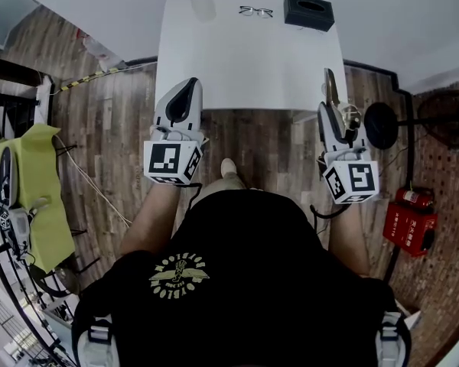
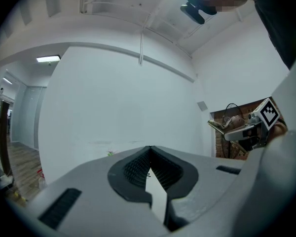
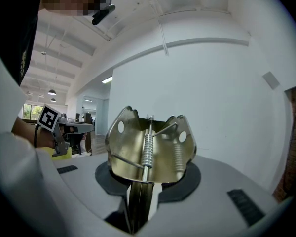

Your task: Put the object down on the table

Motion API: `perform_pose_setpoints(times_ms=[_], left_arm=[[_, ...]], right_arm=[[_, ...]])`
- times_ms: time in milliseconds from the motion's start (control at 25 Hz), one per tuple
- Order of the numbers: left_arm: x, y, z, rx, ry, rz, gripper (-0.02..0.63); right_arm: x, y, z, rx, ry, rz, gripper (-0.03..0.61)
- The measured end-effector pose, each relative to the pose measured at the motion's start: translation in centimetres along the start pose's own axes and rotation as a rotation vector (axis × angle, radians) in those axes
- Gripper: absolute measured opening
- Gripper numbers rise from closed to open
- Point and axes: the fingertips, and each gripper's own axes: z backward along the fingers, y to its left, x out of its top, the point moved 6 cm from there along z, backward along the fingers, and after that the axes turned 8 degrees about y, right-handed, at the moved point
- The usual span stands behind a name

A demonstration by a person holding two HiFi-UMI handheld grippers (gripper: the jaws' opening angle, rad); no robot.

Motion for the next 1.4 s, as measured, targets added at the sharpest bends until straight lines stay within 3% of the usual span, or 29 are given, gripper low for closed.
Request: perform_pose_setpoints(times_ms=[840,1400], left_arm=[[-1.4,5.2,-5.0,-0.138,0.023,0.019,0.006],[-1.2,5.4,-8.0,-0.119,0.034,0.024,0.006]], right_arm=[[1.4,2.2,-4.8,-0.110,-0.006,-0.043,0.103],[1.7,-0.8,-7.0,-0.093,0.000,-0.043,0.103]])
